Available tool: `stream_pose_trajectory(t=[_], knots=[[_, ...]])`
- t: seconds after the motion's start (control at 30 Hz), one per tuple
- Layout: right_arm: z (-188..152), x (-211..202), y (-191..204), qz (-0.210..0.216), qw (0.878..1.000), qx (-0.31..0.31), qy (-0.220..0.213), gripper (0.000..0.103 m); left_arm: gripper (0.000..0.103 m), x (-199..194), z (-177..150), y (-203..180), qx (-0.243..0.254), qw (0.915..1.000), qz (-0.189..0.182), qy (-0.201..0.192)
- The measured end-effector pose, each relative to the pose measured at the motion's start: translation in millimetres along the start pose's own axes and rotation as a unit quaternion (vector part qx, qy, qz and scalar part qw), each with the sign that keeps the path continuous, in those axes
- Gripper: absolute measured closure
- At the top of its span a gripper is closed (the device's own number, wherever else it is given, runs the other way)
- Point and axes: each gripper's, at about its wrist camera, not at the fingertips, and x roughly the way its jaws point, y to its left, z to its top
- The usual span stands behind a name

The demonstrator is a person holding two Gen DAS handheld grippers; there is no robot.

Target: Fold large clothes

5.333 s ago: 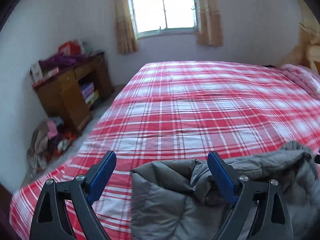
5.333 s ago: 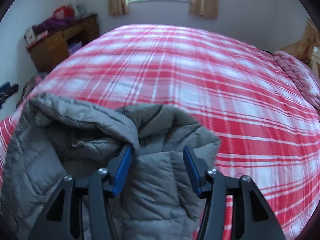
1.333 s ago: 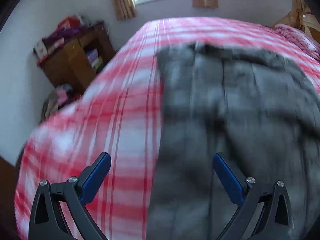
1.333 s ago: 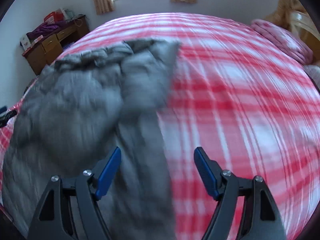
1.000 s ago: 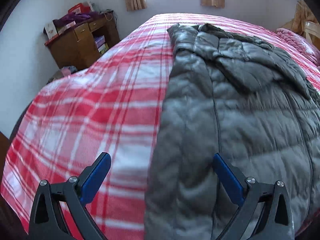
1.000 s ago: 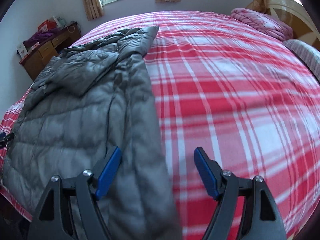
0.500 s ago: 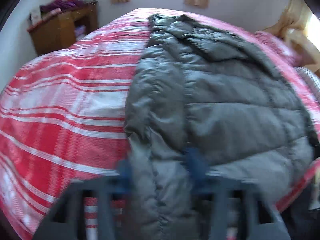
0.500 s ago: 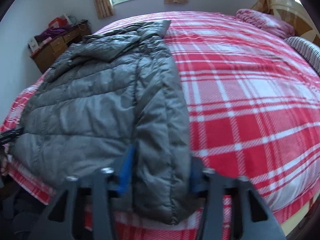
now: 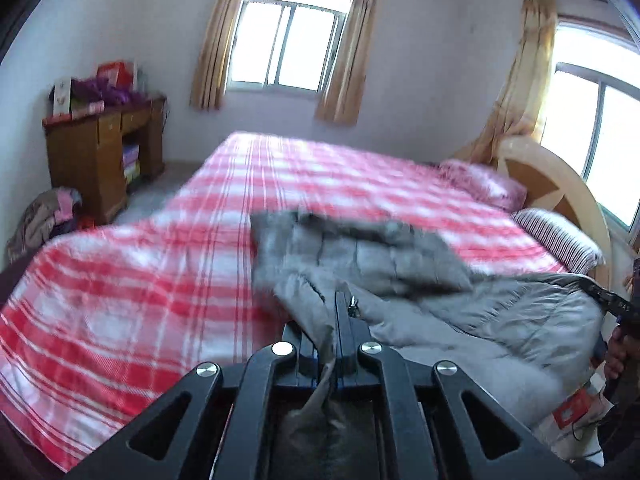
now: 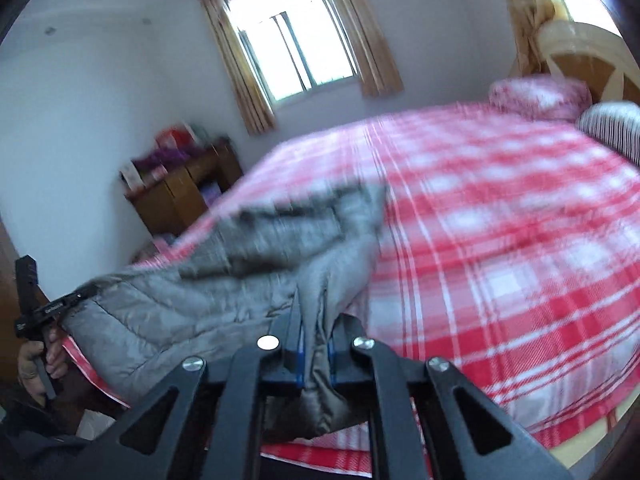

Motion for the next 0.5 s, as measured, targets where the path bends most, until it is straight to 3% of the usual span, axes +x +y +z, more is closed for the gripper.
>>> stream_pose_trajectory(t=[0.07,0.17,0.33,0.5], knots=[[17.4,-16.6,7.8,0.004,0.999,-0.009,-0.034,0.094,0.099,7.7,18.6,3.2,0.010,0.9999,0.000,-0.009],[48.7,-6.3,10.4,0.001,0.998,-0.023,-0.062,0.094,0.098,55.7,48.4,20.9,0.007,1.0000,0.006,0.000],[101.5,86.9,-1.6,-0.029,0.997,-0.015,-0.065,0.094,0.098,155.9,80.3,38.2,0.029,0.9975,0.064,0.008],[123.4,173.3,-17.0,-0.070,0.996,-0.008,-0.050,0.094,0.093,226.6,83.6,51.7,0.013,0.9950,0.094,0.031]])
